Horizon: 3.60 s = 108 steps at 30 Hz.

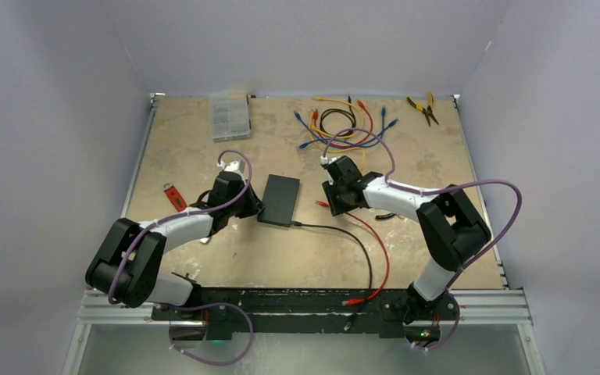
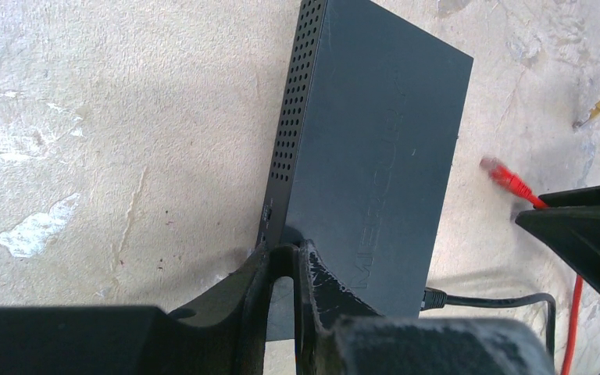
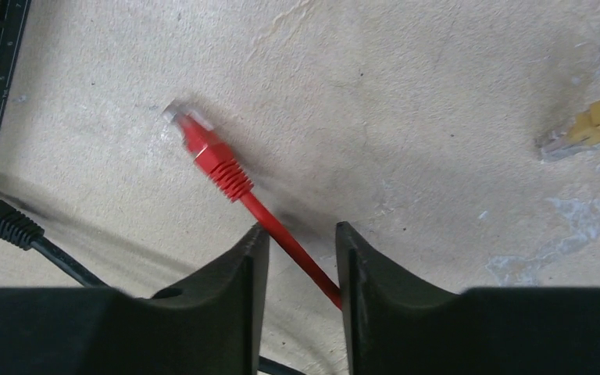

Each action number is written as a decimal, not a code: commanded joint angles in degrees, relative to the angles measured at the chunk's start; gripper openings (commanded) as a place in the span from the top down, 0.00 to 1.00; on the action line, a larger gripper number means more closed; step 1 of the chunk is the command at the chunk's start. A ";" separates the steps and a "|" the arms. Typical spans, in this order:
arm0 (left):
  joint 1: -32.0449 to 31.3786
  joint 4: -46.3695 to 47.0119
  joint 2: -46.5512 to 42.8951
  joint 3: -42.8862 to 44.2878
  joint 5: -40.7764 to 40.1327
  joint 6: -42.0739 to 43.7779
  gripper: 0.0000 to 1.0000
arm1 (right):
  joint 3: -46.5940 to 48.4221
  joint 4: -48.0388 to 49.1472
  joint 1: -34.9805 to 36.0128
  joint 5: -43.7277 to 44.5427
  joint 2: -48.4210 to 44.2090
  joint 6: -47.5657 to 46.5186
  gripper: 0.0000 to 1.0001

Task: Pull the plug from the switch port
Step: Pick up the connector from the center of the board, then place the connector at the corner of the board.

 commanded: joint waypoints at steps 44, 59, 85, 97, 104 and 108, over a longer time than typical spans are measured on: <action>-0.16 -9.46 3.42 -3.03 -1.21 2.23 0.90 | 23.25 -10.78 0.18 39.43 -17.02 0.96 1.00; -0.16 -9.19 3.69 -3.02 -1.08 2.16 0.90 | 30.30 -12.55 0.22 53.70 -16.21 -4.90 1.00; -0.16 -9.07 4.13 -2.82 -0.57 2.37 0.90 | 34.19 1.56 -1.49 13.42 -13.58 0.28 1.00; -0.15 -8.94 4.30 -2.69 -0.39 2.59 0.90 | 39.13 10.73 -12.91 -13.27 -3.29 6.80 1.00; -0.16 -8.78 5.00 -2.51 -0.22 2.57 0.90 | 43.29 15.08 -18.70 -21.91 3.04 12.22 1.00; -0.16 -8.85 4.83 -2.60 -0.22 2.52 0.90 | 45.45 18.38 -23.02 -28.07 6.82 16.53 1.00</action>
